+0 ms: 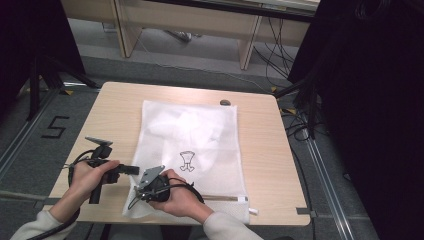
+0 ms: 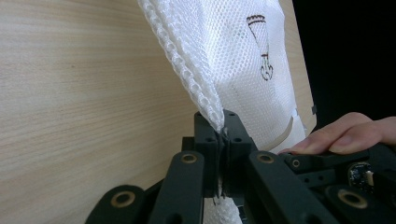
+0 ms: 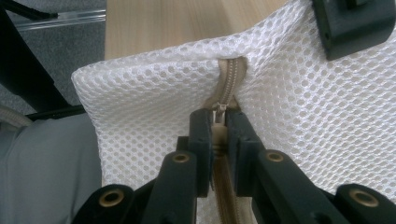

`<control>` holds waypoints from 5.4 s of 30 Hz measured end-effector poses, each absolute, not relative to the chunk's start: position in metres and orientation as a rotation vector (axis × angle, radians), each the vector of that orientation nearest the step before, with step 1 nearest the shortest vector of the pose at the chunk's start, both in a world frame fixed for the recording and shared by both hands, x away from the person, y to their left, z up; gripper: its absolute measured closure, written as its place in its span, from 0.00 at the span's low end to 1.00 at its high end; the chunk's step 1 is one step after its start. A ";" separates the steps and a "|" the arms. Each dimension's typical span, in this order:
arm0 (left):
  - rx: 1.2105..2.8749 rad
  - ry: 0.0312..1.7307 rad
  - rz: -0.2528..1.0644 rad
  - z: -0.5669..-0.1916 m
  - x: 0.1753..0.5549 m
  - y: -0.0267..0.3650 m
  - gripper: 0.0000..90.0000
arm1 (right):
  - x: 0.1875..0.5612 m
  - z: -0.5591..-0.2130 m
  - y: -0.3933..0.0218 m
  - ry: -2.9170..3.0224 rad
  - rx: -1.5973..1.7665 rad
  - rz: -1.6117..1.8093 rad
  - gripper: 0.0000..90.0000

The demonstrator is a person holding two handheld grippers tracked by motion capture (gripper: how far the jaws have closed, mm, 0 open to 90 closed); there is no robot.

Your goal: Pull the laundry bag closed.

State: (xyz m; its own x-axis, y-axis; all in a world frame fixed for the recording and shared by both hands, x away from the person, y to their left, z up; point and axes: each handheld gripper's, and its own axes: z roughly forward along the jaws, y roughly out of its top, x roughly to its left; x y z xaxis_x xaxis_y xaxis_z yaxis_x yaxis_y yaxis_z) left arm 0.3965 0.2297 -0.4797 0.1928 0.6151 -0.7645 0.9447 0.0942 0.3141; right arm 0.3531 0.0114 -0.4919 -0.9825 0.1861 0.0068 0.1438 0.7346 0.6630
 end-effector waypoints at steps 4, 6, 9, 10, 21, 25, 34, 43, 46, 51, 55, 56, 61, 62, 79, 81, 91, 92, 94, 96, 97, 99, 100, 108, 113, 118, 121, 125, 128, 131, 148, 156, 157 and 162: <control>1.586 1.502 -0.516 -0.479 0.397 0.231 0.96 | 0.352 -0.491 0.011 2.874 0.310 1.092 0.92; 1.589 1.505 -0.522 -0.479 0.397 0.231 0.96 | 0.354 -0.492 0.011 2.871 0.281 1.093 0.92; 1.589 1.501 -0.527 -0.478 0.396 0.231 0.96 | 0.354 -0.494 0.011 2.879 0.323 1.091 0.92; 1.589 1.497 -0.526 -0.478 0.396 0.231 0.96 | 0.355 -0.494 0.010 2.874 0.305 1.102 0.92; 1.559 1.509 -0.501 -0.477 0.398 0.239 0.96 | 0.342 -0.469 0.009 2.757 0.268 1.189 0.92; 1.552 1.513 -0.513 -0.477 0.399 0.240 0.96 | 0.339 -0.463 0.006 2.733 0.258 1.191 0.92; 1.524 1.503 -0.553 -0.478 0.400 0.245 0.96 | 0.338 -0.459 0.000 2.724 0.247 1.172 0.92; 1.513 1.493 -0.590 -0.478 0.400 0.245 0.96 | 0.335 -0.456 -0.009 2.706 0.264 1.172 0.92; 1.501 1.486 -0.598 -0.479 0.400 0.245 0.96 | 0.337 -0.456 -0.010 2.697 0.248 1.181 0.92; 1.515 1.488 -0.614 -0.478 0.400 0.245 0.96 | 0.343 -0.459 -0.016 2.725 0.362 1.237 0.92; 1.514 1.488 -0.609 -0.478 0.400 0.244 0.96 | 0.348 -0.466 -0.015 2.743 0.371 1.262 0.92; 1.512 1.486 -0.611 -0.478 0.400 0.245 0.96 | 0.346 -0.468 -0.012 2.756 0.379 1.258 0.92; 1.504 1.488 -0.626 -0.479 0.400 0.246 0.96 | 0.342 -0.467 -0.008 2.751 0.329 1.234 0.92; 1.504 1.489 -0.628 -0.479 0.400 0.246 0.96 | 0.342 -0.467 -0.010 2.748 0.341 1.233 0.92; 1.766 1.387 -0.230 -0.467 0.390 0.221 0.95 | 0.338 -0.468 0.005 2.712 0.323 1.213 0.92; 1.808 1.379 -0.176 -0.465 0.388 0.217 0.95 | 0.338 -0.469 0.008 2.710 0.316 1.212 0.92; 1.827 1.392 -0.116 -0.460 0.389 0.219 0.96 | 0.337 -0.467 0.019 2.706 0.331 1.205 0.92; 1.820 1.389 -0.124 -0.458 0.388 0.219 0.96 | 0.339 -0.467 0.020 2.698 0.300 1.208 0.92; 1.816 1.390 -0.121 -0.458 0.388 0.219 0.96 | 0.338 -0.468 0.021 2.706 0.321 1.206 0.92; 1.798 1.393 -0.115 -0.458 0.388 0.220 0.96 | 0.340 -0.469 0.022 2.698 0.310 1.214 0.92; 1.794 1.391 -0.131 -0.457 0.388 0.221 0.96 | 0.340 -0.470 0.022 2.699 0.325 1.211 0.92; 1.786 1.389 -0.126 -0.454 0.389 0.222 0.96 | 0.339 -0.471 0.022 2.708 0.355 1.214 0.92; 1.784 1.388 -0.122 -0.453 0.388 0.222 0.96 | 0.339 -0.471 0.022 2.706 0.358 1.209 0.92; 1.727 1.372 -0.163 -0.446 0.389 0.225 0.96 | 0.340 -0.470 0.022 2.691 0.366 1.222 0.92; 1.708 1.367 -0.196 -0.445 0.389 0.228 0.96 | 0.344 -0.473 0.020 2.683 0.355 1.206 0.92; 1.676 1.373 -0.212 -0.444 0.389 0.230 0.96 | 0.345 -0.475 0.019 2.682 0.367 1.196 0.92; 1.677 1.371 -0.231 -0.443 0.390 0.232 0.97 | 0.345 -0.475 0.018 2.682 0.368 1.189 0.92; 1.672 1.386 -0.224 -0.444 0.390 0.232 0.97 | 0.344 -0.478 0.016 2.696 0.394 1.172 0.92; 1.668 1.388 -0.236 -0.445 0.390 0.233 0.97 | 0.344 -0.480 0.012 2.692 0.406 1.173 0.92; 1.666 1.388 -0.244 -0.446 0.391 0.236 0.97 | 0.344 -0.478 0.009 2.681 0.387 1.185 0.92; 1.758 1.431 -0.213 -0.458 0.394 0.233 0.96 | 0.343 -0.456 0.000 2.568 0.406 1.351 0.92; 1.835 1.429 -0.194 -0.465 0.393 0.230 0.96 | 0.341 -0.447 -0.001 2.592 0.353 1.324 0.92; 1.834 1.431 -0.192 -0.466 0.393 0.229 0.96 | 0.342 -0.448 -0.001 2.595 0.353 1.320 0.92; 1.787 1.419 -0.234 -0.464 0.393 0.230 0.96 | 0.344 -0.450 -0.004 2.616 0.419 1.328 0.92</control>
